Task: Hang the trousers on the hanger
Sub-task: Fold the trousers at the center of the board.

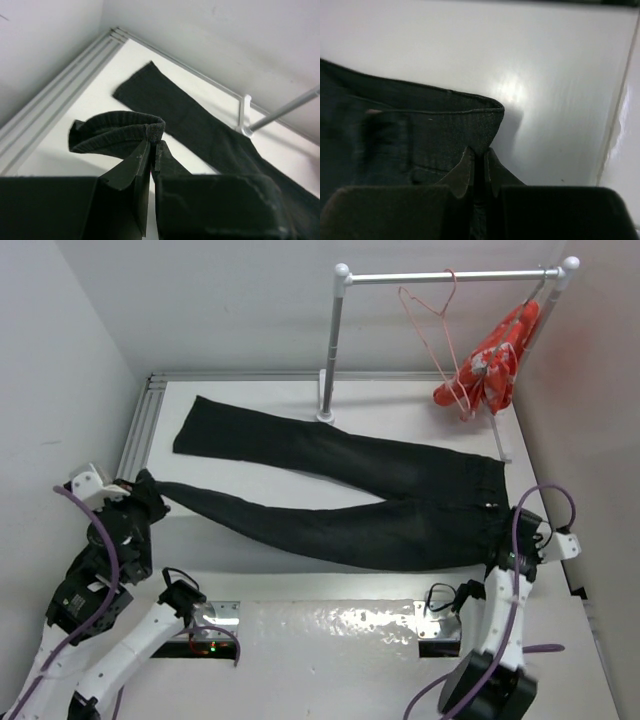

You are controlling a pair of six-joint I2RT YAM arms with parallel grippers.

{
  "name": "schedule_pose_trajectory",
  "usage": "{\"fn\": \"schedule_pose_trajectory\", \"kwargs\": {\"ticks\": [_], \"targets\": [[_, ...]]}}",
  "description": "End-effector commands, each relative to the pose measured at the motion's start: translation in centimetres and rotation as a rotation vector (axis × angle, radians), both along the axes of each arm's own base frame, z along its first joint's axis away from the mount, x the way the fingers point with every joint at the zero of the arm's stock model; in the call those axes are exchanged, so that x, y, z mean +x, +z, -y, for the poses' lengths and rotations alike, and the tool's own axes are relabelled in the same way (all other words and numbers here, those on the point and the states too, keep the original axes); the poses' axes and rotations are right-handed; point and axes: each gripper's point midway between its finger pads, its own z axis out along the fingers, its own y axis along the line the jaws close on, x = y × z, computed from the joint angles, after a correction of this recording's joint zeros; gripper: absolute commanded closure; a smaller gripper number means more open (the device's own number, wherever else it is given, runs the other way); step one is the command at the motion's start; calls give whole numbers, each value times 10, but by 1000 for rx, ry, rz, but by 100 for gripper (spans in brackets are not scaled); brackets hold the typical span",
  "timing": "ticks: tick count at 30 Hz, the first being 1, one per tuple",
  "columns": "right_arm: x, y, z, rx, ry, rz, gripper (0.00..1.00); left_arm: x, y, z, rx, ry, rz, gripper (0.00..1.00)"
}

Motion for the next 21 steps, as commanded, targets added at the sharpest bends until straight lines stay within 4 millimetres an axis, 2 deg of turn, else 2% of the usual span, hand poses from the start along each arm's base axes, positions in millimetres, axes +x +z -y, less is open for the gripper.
{"fn": "schedule_pose_trajectory", "kwargs": {"ticks": [1,3,5,8,10,11,12,15,16,17,19,20,21], "targets": [[8,70,18,-170,29,93,100,-13,32,-22,-24,95,59,100],[16,92,18,-181,57,125,100,-19,36,-30,-19,134,50,100],[24,91,16,-134,84,93,100,-19,34,-33,-13,162,38,100],[46,100,16,-114,124,147,100,-11,24,-34,18,206,11,100],[64,120,17,-118,152,216,100,-1,16,-30,41,233,-23,100],[76,123,19,-113,178,227,100,4,6,-28,48,248,-46,100],[87,140,21,-116,199,244,100,15,1,-23,65,264,-60,100],[117,142,24,-52,243,216,100,41,-23,-10,152,269,-168,100],[126,142,23,-35,263,221,100,46,-20,-15,159,299,-192,100],[135,141,26,-25,267,216,100,57,-30,-13,197,309,-252,100],[139,141,31,-42,261,215,100,66,-26,-17,217,332,-269,100],[146,145,34,-60,274,229,100,77,-26,-13,208,320,-271,100],[150,146,35,-62,283,234,100,81,-26,-22,202,347,-282,100]]}}
